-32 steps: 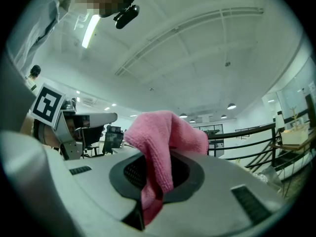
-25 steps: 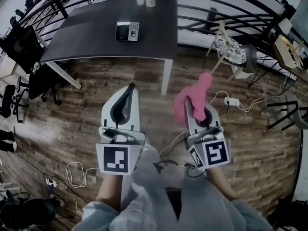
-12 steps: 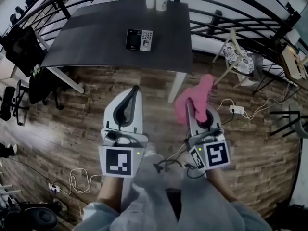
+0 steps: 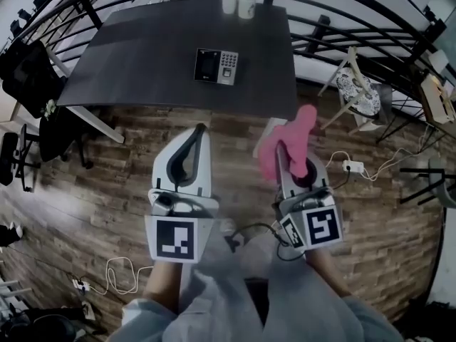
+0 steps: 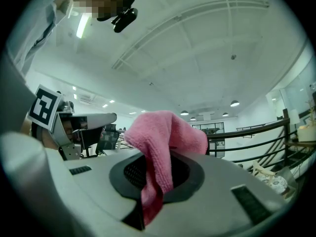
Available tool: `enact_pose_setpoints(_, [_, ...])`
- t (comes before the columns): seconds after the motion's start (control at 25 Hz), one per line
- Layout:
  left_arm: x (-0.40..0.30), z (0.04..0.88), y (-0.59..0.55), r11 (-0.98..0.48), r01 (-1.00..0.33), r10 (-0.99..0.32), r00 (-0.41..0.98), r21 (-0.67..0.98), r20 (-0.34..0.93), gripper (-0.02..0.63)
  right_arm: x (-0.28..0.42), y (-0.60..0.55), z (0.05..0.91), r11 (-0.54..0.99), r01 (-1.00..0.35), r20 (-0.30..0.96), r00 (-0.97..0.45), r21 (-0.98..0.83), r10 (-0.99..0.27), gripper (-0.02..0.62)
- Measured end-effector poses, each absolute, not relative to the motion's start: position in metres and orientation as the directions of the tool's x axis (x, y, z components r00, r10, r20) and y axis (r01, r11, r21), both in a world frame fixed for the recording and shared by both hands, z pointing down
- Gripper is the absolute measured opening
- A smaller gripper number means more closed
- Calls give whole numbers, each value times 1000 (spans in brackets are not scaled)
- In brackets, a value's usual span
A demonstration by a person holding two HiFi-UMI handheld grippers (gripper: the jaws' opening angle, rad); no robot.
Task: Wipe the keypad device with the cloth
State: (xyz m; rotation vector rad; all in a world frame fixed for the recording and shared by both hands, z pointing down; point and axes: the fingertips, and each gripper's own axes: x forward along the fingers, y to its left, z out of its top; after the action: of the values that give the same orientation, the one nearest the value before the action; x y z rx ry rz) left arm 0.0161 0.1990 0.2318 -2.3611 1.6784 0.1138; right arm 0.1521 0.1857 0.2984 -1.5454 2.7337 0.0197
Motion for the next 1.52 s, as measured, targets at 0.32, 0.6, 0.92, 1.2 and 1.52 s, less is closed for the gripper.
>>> enact_pose_setpoints(0.32, [-8, 228, 179, -306, -942, -920, 330, -140, -212, 3, 126, 164, 291, 527, -849, -5, -527, 22, -850, 40])
enact_pose_setpoints(0.6, [-22, 235, 170, -284, -950, -932, 305, -127, -194, 3, 117, 152, 300, 536, -844, 15, -536, 16, -844, 40])
enact_pose_setpoints(0.92, [-38, 236, 145, -247, -960, -944, 269, -132, -192, 3, 103, 119, 306, 564, -826, 13, -564, 8, -826, 40])
enact_pose_setpoints(1.2, [-47, 232, 102, -207, -967, -954, 232, -146, -188, 3, 90, 72, 312, 609, -793, 33, -609, 6, -793, 40])
enact_pose_setpoints(1.52, [-55, 227, 43, -173, -974, -961, 199, -144, -194, 3, 84, 6, 310, 633, -775, 27, -632, 2, -774, 40])
